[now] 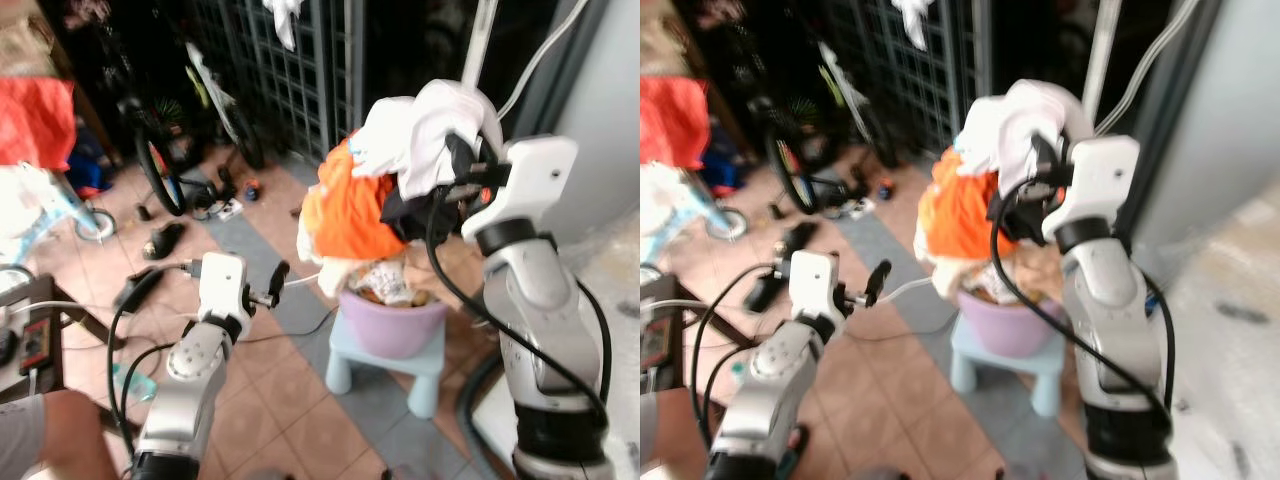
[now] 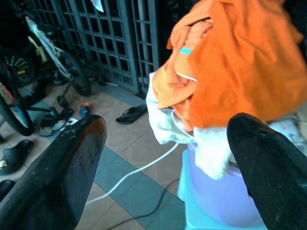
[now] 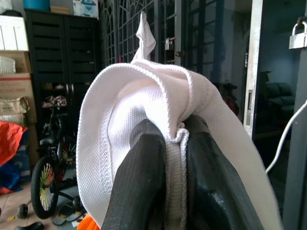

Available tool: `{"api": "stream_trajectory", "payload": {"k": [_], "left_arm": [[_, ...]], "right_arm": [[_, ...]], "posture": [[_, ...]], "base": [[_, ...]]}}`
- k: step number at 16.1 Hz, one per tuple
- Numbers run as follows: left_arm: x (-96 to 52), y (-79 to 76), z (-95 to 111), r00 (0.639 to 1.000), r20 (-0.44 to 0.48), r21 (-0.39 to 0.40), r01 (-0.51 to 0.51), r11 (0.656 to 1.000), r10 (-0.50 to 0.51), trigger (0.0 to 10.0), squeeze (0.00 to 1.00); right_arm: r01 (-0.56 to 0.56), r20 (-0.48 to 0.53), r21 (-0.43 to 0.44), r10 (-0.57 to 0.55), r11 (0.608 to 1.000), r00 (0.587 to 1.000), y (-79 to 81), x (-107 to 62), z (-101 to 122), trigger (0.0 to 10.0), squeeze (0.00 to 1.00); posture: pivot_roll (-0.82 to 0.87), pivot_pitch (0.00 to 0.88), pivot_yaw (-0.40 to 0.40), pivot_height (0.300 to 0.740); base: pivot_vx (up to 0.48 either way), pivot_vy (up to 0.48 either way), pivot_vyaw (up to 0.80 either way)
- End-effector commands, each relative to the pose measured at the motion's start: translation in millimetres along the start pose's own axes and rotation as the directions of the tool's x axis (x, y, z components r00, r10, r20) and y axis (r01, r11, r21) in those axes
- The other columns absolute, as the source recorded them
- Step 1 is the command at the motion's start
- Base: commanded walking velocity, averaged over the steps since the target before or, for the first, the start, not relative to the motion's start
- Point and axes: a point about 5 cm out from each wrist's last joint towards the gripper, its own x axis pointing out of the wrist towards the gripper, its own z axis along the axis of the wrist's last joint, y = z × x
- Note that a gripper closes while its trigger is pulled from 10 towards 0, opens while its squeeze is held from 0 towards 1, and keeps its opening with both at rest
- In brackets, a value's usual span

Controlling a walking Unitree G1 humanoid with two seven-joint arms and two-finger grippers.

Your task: Clothes washing

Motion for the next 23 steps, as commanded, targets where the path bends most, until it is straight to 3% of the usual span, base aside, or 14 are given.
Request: {"api": "stream_trajectory", "payload": {"k": [1,4,6,7,10,17,18,19,23], "left_arm": [[-0.2,8.1,1.5,1.0,0.0,0.019,-0.025,1.0,0.025,10.0,0.0],[-0.6,9.6,2.2,0.999,0.008,0.019,-0.043,0.999,0.043,10.0,0.0],[-0.8,11.4,2.1,0.999,0.008,0.015,-0.053,0.998,0.053,10.0,0.0],[-0.2,11.2,1.0,0.999,-0.001,0.012,-0.046,0.999,0.046,10.0,0.0],[0.7,11.1,1.0,0.999,-0.004,0.015,-0.039,0.999,0.04,10.0,0.0],[-0.1,11.9,1.7,0.999,0.002,0.021,-0.04,0.999,0.039,10.0,0.0],[-0.4,12.2,2.5,0.999,0.009,0.021,-0.04,0.999,0.04,10.0,0.0],[-0.8,12.7,4.1,0.999,0.021,0.027,-0.042,0.999,0.041,10.0,0.0],[-1.2,9.2,6.6,0.999,0.032,0.034,-0.021,0.999,0.02,10.0,0.0]], "right_arm": [[-0.022,0.088,-0.014,0.023,1.0,0.996,7.5,11.0,16.5,0.0,0.0],[0.095,0.126,-0.098,-0.082,0.991,0.989,-9.9,17.3,25.7,0.0,0.0],[0.152,0.131,-0.133,-0.135,0.979,0.982,-21.6,14.9,28.4,0.0,0.0],[0.156,0.093,-0.14,-0.144,0.978,0.985,-26.1,6.6,18.3,0.0,0.0],[0.14,0.042,-0.143,-0.135,0.98,0.99,-22.3,-4.9,4.4,0.0,0.0],[0.133,0.013,-0.153,-0.133,0.979,0.991,-15.8,-14.0,-2.7,0.0,0.0],[0.134,-0.001,-0.157,-0.136,0.978,0.991,-16.4,-16.3,-5.2,1.7,0.0],[0.139,-0.033,-0.165,-0.146,0.977,0.989,-17.8,-20.9,-10.7,10.0,0.0],[0.14,-0.068,-0.174,-0.154,0.975,0.986,-16.8,-28.0,-19.5,10.0,0.0]], "posture": [[-0.07,0.0,0.096,0.74],[-0.06,0.0,0.093,0.74],[-0.06,0.0,0.094,0.74],[-0.07,0.0,0.096,0.74],[-0.07,0.0,0.104,0.74],[-0.07,0.0,0.106,0.74],[-0.07,0.0,0.104,0.74],[-0.07,0.0,0.104,0.74],[-0.07,0.0,0.108,0.74]], "base": [[0.0,0.0,0.0],[0.0,0.0,0.0],[0.0,0.0,0.0],[0.0,0.0,0.0],[0.0,0.0,0.0],[0.0,0.0,0.0],[0.0,0.0,-0.44],[0.0,0.0,-0.8],[0.0,0.0,-0.8]]}}
